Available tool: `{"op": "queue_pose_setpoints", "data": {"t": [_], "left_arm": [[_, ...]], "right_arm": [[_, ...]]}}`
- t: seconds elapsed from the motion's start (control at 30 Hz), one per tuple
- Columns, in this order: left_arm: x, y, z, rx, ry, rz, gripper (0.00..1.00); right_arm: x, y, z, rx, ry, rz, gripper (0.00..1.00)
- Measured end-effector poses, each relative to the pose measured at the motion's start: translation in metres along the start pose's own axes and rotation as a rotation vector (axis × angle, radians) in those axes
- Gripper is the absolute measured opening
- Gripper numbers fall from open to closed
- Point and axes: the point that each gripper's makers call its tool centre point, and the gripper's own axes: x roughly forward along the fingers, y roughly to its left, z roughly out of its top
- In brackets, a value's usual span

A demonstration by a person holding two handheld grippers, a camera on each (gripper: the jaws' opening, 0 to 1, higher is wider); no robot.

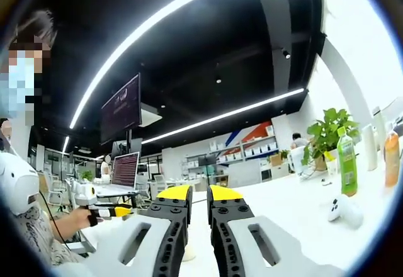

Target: Rotate the seasoning bottle until the label or dispensing opening points toward the visible target arrow and the bottle remains upright within the marked orientation range

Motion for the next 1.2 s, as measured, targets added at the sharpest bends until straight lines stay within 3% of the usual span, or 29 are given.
{"op": "queue_pose_setpoints", "data": {"t": [0.13, 0.2, 0.4, 0.57, 0.73, 1.2], "left_arm": [[0.002, -0.003, -0.005, -0.02, 0.003, 0.001, 0.42], [0.003, -0.002, -0.009, 0.024, 0.024, 0.019, 0.42], [0.002, -0.002, -0.011, 0.018, 0.017, 0.017, 0.41], [0.003, -0.006, -0.013, 0.048, 0.036, 0.005, 0.35], [0.003, -0.006, -0.014, 0.016, 0.039, -0.008, 0.35], [0.003, -0.006, -0.015, -0.048, 0.038, -0.109, 0.34]], "right_arm": [[-0.001, 0.0, 0.0, 0.0, 0.001, -0.003, 0.08], [-0.002, 0.0, 0.001, -0.001, -0.001, -0.003, 0.08], [-0.003, 0.0, 0.0, 0.001, 0.0, -0.004, 0.08], [-0.003, -0.001, -0.001, 0.003, 0.005, -0.006, 0.08], [-0.004, -0.002, -0.001, 0.005, 0.004, -0.009, 0.08], [-0.004, -0.003, -0.001, 0.008, 0.011, -0.004, 0.04]]}}
